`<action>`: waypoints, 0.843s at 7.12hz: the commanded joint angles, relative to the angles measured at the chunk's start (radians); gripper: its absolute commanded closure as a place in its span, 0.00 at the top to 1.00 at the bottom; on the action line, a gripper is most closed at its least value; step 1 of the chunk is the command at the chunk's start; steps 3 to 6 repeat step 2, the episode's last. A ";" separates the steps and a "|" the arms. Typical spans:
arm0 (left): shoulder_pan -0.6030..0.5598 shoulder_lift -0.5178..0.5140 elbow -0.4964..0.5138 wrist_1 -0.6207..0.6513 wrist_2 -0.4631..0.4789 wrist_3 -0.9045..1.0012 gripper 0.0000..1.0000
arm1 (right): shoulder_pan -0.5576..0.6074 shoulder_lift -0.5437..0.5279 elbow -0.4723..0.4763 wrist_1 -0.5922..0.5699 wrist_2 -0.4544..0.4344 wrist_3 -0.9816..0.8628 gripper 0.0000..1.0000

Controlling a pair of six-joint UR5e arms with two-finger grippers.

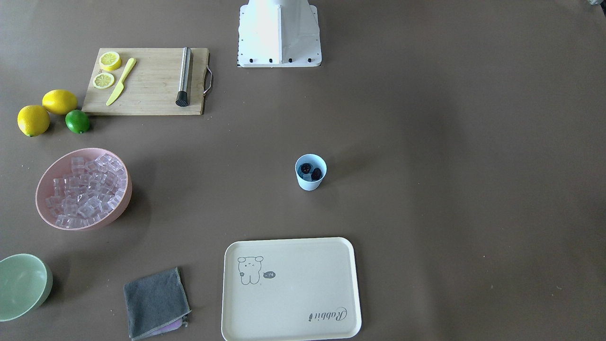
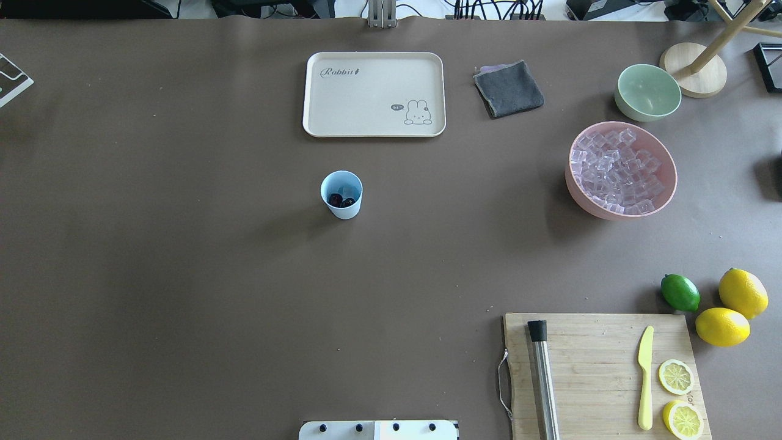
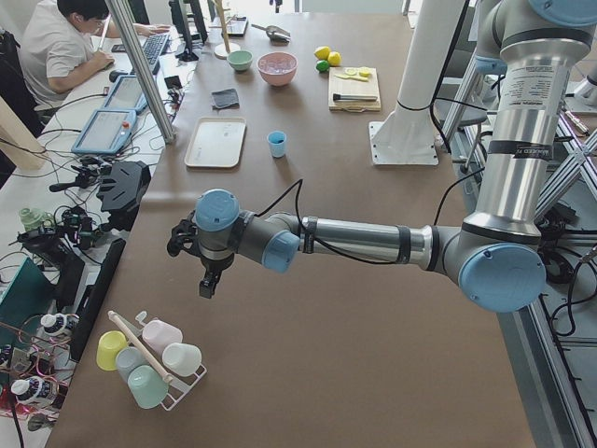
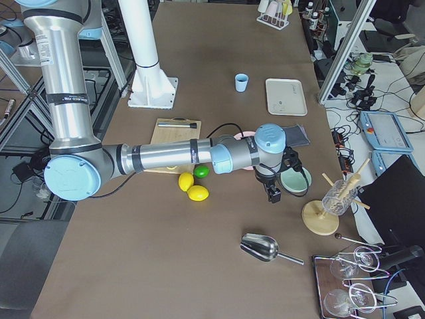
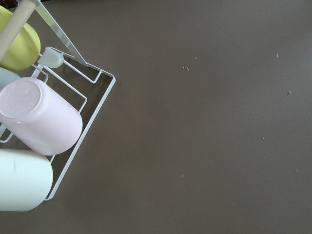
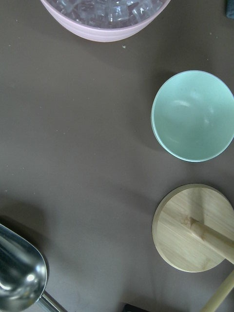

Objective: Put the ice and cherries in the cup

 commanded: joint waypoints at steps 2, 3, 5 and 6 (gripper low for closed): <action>0.001 0.017 -0.023 0.011 0.001 -0.003 0.98 | 0.001 0.001 -0.006 -0.001 0.004 0.000 0.99; 0.001 0.017 -0.023 0.011 0.001 -0.003 0.98 | 0.001 0.001 -0.006 -0.001 0.004 0.000 0.99; 0.001 0.017 -0.023 0.011 0.001 -0.003 0.98 | 0.001 0.001 -0.006 -0.001 0.004 0.000 0.99; 0.001 0.017 -0.023 0.011 0.001 -0.003 0.98 | 0.001 0.001 -0.006 -0.001 0.004 0.000 0.99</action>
